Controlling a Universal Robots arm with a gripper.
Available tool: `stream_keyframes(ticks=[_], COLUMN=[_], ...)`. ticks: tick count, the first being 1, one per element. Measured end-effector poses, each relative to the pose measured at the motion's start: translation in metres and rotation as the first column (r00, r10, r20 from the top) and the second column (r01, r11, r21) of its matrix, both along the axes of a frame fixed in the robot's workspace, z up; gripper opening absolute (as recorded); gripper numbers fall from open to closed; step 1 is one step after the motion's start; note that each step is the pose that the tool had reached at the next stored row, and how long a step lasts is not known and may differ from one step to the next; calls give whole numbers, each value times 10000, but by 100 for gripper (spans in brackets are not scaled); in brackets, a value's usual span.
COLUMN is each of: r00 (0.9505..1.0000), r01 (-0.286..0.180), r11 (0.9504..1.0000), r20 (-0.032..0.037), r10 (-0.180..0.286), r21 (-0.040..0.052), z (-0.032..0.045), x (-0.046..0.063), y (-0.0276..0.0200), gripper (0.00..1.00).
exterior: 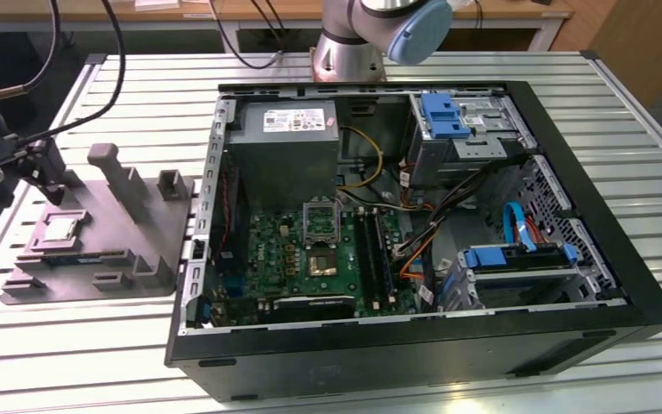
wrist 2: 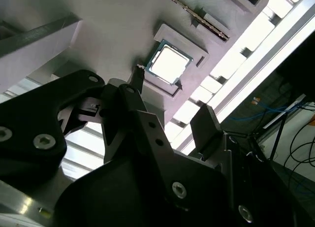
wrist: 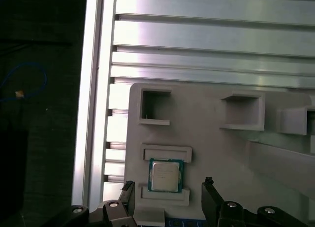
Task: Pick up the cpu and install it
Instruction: 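Pick up the cpu and move it towards the insertion slot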
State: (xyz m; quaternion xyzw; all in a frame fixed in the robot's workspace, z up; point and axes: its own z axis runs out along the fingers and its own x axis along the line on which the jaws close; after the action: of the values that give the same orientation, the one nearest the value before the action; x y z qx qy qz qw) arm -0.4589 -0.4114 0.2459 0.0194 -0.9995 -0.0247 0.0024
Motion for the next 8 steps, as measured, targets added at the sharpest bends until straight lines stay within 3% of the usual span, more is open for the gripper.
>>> stream_keyframes(ticks=[8], r00=[10000], r01=[64], r11=[10000], r20=[0], r10=[-64], r21=[0], z=[-145], x=[-5], y=[0], gripper=[65])
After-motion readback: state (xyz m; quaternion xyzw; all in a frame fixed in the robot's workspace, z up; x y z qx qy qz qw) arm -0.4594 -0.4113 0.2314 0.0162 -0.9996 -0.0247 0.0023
